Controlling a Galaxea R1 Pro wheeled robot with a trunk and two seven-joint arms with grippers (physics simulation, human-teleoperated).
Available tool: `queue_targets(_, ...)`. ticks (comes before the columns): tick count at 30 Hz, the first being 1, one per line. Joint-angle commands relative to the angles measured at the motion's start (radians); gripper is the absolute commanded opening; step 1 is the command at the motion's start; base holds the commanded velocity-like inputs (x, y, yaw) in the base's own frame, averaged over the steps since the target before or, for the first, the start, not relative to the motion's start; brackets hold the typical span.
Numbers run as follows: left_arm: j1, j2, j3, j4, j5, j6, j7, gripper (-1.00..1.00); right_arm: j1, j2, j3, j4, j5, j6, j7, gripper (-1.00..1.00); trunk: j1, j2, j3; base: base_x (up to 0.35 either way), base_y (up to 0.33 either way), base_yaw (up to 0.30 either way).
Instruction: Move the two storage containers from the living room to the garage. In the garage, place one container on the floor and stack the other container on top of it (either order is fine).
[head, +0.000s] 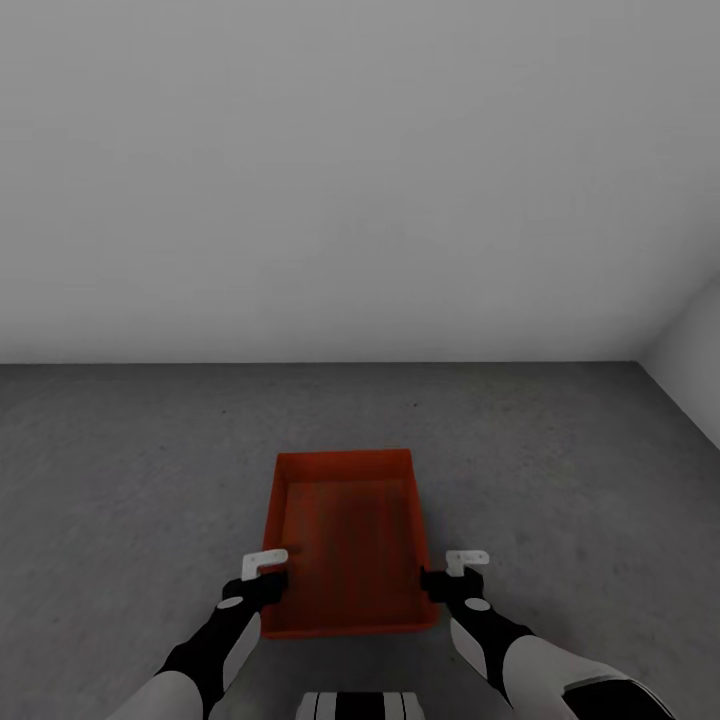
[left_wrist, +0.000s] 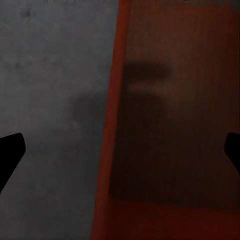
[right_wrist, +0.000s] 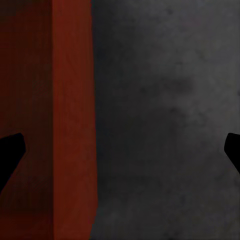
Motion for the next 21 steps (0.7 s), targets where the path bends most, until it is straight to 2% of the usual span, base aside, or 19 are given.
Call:
queue_targets(1, 0.000, 0.000, 0.000, -0.004, 0.010, 0.004, 0.002, 1.00, -0.001, 0.000, 0.008, 0.001, -0.009, -0.003, -0.003, 1.00, 0.000, 0.000, -0.001, 0.000, 0.000, 0.000)
queue_targets(21, 0.000, -0.003, 0.000, -0.017, 0.011, -0.004, 0.003, 1.00, -0.001, -0.001, 0.008, 0.001, -0.009, -0.004, -0.003, 1.00, 0.000, 0.000, -0.001, 0.000, 0.000, 0.000)
